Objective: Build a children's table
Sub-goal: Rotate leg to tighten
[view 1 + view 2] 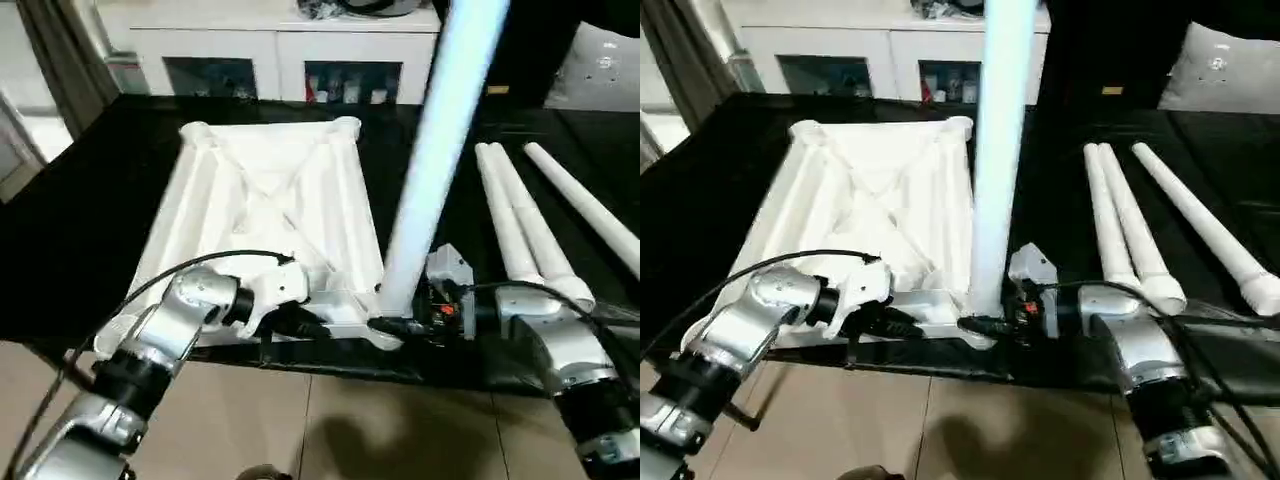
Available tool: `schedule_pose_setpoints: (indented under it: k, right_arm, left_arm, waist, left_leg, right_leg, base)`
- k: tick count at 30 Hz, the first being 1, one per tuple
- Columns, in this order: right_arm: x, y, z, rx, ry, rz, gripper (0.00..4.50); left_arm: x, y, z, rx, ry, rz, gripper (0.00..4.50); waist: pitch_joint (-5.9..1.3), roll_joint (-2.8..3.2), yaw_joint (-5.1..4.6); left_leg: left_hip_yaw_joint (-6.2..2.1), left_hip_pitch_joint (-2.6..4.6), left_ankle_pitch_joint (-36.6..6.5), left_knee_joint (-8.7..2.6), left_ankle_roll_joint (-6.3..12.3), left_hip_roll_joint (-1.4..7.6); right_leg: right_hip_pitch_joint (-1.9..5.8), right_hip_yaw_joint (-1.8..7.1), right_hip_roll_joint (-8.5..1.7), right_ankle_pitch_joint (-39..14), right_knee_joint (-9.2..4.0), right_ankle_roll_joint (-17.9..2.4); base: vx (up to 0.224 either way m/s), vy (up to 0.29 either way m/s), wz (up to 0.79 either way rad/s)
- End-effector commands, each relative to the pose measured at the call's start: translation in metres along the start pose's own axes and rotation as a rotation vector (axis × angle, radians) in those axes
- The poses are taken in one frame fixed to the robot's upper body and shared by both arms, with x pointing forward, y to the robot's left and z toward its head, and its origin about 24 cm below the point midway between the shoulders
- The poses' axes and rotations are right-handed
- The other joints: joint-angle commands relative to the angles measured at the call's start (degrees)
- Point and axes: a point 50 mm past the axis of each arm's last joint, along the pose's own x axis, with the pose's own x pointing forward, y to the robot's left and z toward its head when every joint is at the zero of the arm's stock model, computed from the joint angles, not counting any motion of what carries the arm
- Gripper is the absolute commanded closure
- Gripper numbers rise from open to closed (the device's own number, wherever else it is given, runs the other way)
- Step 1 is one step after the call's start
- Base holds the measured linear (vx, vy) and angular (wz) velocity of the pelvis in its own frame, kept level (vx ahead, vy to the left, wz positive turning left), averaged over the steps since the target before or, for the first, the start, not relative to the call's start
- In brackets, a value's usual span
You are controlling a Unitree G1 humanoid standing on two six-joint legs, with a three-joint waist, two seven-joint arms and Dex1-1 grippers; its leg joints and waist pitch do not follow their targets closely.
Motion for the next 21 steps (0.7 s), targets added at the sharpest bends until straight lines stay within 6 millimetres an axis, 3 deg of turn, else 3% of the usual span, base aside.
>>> schedule_pose_setpoints:
  k: [1, 3, 4, 6, 8, 10, 11, 12, 14, 16, 17, 18, 19, 20, 21]
  right_arm:
    - [0.019, -0.004, -0.006, 0.078, 0.016, -0.121, 1.78]
    - [0.034, -0.01, -0.003, 0.12, -0.02, -0.24, 1.78]
    - [0.041, -0.012, -0.001, 0.149, -0.038, -0.293, 1.78]
    - [0.056, -0.016, 0.002, 0.197, -0.062, -0.398, 1.78]
    - [0.066, -0.018, 0.003, 0.243, -0.071, -0.479, 1.78]
    - [0.073, -0.021, 0.003, 0.251, -0.066, -0.59, 1.78]
    - [0.073, -0.021, 0.003, 0.251, -0.066, -0.59, 1.78]
    - [0.077, -0.023, 0.002, 0.276, -0.076, -0.65, 1.78]
    - [0.076, -0.023, 0.001, 0.316, -0.107, -0.655, 1.22]
    - [0.075, -0.023, 0.001, 0.323, -0.119, -0.656, 1.02]
    - [0.073, -0.024, 0.001, 0.314, -0.13, -0.657, 1.02]
    - [0.069, -0.025, 0.003, 0.291, -0.148, -0.648, 1.02]
    - [0.068, -0.026, 0.003, 0.289, -0.15, -0.647, 0.74]
    - [0.066, -0.026, 0.003, 0.279, -0.159, -0.643, 0.66]
    - [0.06, -0.027, 0.004, 0.248, -0.175, -0.619, 0.62]
  left_arm:
    - [0.022, -0.014, 0.009, -0.034, -0.045, -0.053, 4.5]
    - [0.03, -0.015, 0.014, -0.092, -0.061, 0.01, 4.5]
    - [0.034, -0.014, 0.017, -0.113, -0.071, 0.048, 4.5]
    - [0.045, -0.01, 0.026, -0.172, -0.099, 0.153, 4.5]
    - [0.053, -0.007, 0.033, -0.196, -0.114, 0.228, 4.5]
    - [0.06, -0.004, 0.04, -0.214, -0.124, 0.299, 4.5]
    - [0.06, -0.004, 0.04, -0.214, -0.124, 0.299, 4.5]
    - [0.065, 0.001, 0.046, -0.228, -0.137, 0.367, 4.5]
    - [0.068, 0.004, 0.053, -0.23, -0.155, 0.403, 4.5]
    - [0.068, 0.005, 0.055, -0.223, -0.151, 0.409, 4.5]
    - [0.068, 0.004, 0.055, -0.205, -0.139, 0.411, 4.5]
    - [0.066, 0.004, 0.051, -0.187, -0.112, 0.414, 4.5]
    - [0.066, 0.004, 0.05, -0.185, -0.109, 0.414, 4.5]
    - [0.065, 0.004, 0.048, -0.182, -0.099, 0.414, 4.5]
    - [0.062, 0.005, 0.043, -0.17, -0.079, 0.416, 4.5]
  waist:
    - [-2.79, -0.59, 0.18]
    - [-2.27, -0.73, -1.25]
    - [-2.25, -0.7, -1.88]
    - [-2.01, -0.65, -2.88]
    - [-2.04, -0.67, -3.12]
    - [-2.03, -1.18, -3.42]
    - [-2.12, -1.04, -3.3]
    - [-2.26, -0.97, -3.05]
    - [-2.5, -1.13, -2.8]
    - [-2.86, -1.02, -2.4]
    - [-2.93, -1.05, -2.34]
    - [-3.15, -0.42, -2.07]
    - [-3.38, -0.71, -1.92]
    - [-3.5, -0.44, -1.78]
    - [-3.72, -0.59, -1.62]
  left_leg:
    - [-2.38, 0.88, -10.5, -4.27, 4.78, 5.09]
    - [-2.68, 0.61, -13.9, -4.81, 2.08, 4.73]
    - [-2.73, 0.95, -15.3, -4.78, 1.1, 4.65]
    - [-2.8, 1.07, -16.2, -4.82, 0.37, 4.59]
    - [-2.83, 1.16, -17.1, -4.76, 0.52, 4.44]
    - [-2.8, 1.25, -17.2, -4.89, 0.49, 4.37]
    - [-2.75, 1.32, -16.7, -4.82, 0.62, 4.41]
    - [-2.61, 1.32, -15.6, -4.75, 1.1, 4.39]
    - [-2.5, 1.23, -13.3, -4.75, 1.85, 4.51]
    - [-2.32, 1.03, -10.4, -4.5, 3.53, 4.59]
    - [-2.33, 0.84, -9.3, -4.47, 4.11, 4.61]
    - [-2.34, 0.81, -7.1, -4.25, 4.95, 4.65]
    - [-2.24, 0.7, -5.3, -4.07, 6.09, 4.66]
    - [-2.26, 0.69, -4.4, -4.0, 6.55, 4.65]
    - [-2.27, 0.55, -3.0, -3.74, 7.66, 4.64]
  right_leg:
    - [2.22, 3.31, -6.5, -7.7, -4.76, -13.9]
    - [2.44, 3.18, -6.57, -16.7, -5.5, -12.1]
    - [2.15, 3.36, -6.6, -20.2, -5.89, -11.3]
    - [1.94, 3.51, -6.47, -21.5, -6.18, -11.1]
    - [1.98, 3.51, -6.46, -22.8, -6.51, -10.3]
    - [1.82, 3.5, -6.36, -23.4, -6.64, -9.9]
    - [1.78, 3.61, -6.48, -23.0, -6.66, -9.8]
    - [1.8, 3.72, -6.46, -21.1, -6.68, -9.9]
    - [1.87, 3.75, -6.33, -16.5, -6.21, -10.8]
    - [2.24, 3.77, -6.37, -10.6, -5.68, -11.7]
    - [2.38, 3.71, -6.36, -8.6, -5.48, -12.0]
    - [2.4, 3.61, -6.3, -4.8, -5.03, -12.6]
    - [2.57, 3.48, -6.2, -0.8, -4.68, -13.0]
    - [2.62, 3.44, -6.21, 1.0, -4.42, -13.4]
    - [2.66, 3.36, -6.24, 4.1, -4.12, -13.7]
  base:
    - [0.0, 0.0, 0.0]
    - [-0.051, -0.002, -0.08]
    - [-0.052, -0.002, -0.09]
    - [0.0, 0.0, 0.0]
    - [0.0, 0.0, 0.0]
    - [0.0, 0.0, 0.0]
    - [0.0, 0.0, 0.0]
    - [0.0, 0.0, 0.0]
    - [0.0, 0.0, 0.0]
    - [0.0, 0.0, 0.0]
    - [0.0, 0.0, 0.0]
    - [0.0, 0.0, 0.0]
    - [0.0, 0.0, 0.0]
    - [0.0, 0.0, 0.0]
    - [0.0, 0.0, 0.0]
